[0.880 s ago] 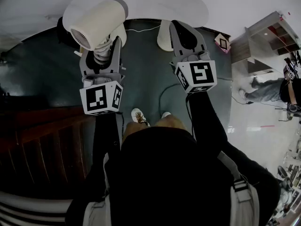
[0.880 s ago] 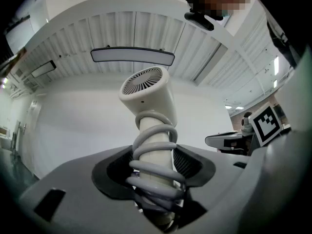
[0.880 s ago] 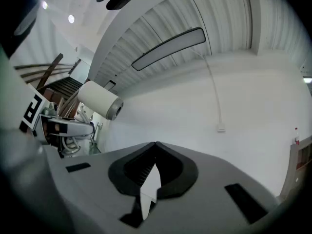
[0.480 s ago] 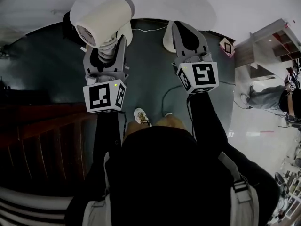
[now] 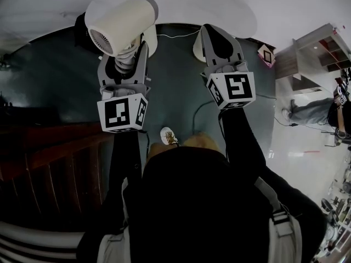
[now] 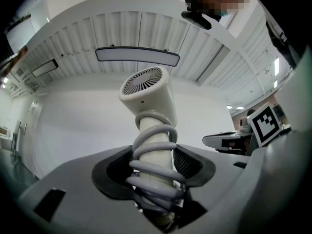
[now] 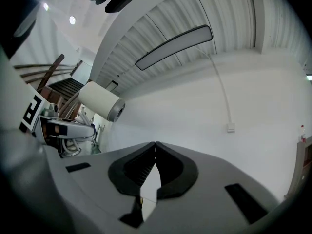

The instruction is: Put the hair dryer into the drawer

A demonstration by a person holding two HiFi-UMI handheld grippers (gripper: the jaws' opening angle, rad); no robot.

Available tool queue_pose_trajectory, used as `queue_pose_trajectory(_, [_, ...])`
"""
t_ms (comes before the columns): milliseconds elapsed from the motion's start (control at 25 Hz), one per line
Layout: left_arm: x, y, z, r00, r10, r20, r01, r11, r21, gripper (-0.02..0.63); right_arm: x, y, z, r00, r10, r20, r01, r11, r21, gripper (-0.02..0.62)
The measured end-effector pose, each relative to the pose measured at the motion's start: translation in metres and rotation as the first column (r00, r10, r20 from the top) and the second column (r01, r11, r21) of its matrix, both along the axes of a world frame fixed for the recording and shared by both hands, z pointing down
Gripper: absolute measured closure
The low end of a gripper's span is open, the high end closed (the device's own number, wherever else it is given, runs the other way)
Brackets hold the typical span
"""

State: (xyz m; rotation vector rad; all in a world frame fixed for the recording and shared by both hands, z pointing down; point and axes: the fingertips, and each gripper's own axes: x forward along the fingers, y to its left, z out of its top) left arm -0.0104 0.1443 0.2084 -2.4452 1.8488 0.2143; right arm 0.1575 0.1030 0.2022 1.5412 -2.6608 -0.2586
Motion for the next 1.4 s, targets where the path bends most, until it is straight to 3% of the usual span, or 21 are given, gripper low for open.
queue_pose_trajectory(400, [-0.015,-0.007,0.002,0.999,0.035,-0.021,-0.035,0.999,0.016,0.348,-0.016,0.0,-0.001,1.0,0.018,0.006,-0.018,1.0,0.012,0.568])
queue_pose_trajectory(720, [-0.021,-0.033,0.003,1.0,0.027,-0.006,-0.027,1.0,0.012,0.348,-0.03,-0.027,-0.001,1.0,-0.019,0.013,0.019,0.999,0.031,0.568])
queue_pose_trajectory(1080, [-0.048,-0.095,0.023,1.0,-0.024,-0.01,0.024,1.0,-0.016,0.348,-0.061,-0.102,0.016,0.996,-0.081,0.038,0.08,0.997,0.02,0.568])
queue_pose_trajectory(1400, [-0.066,-0.162,0.025,0.994,-0.112,0.001,0.112,0.994,-0.012,0.348,-0.09,-0.191,0.018,0.978,-0.198,0.062,0.197,0.98,0.021,0.568])
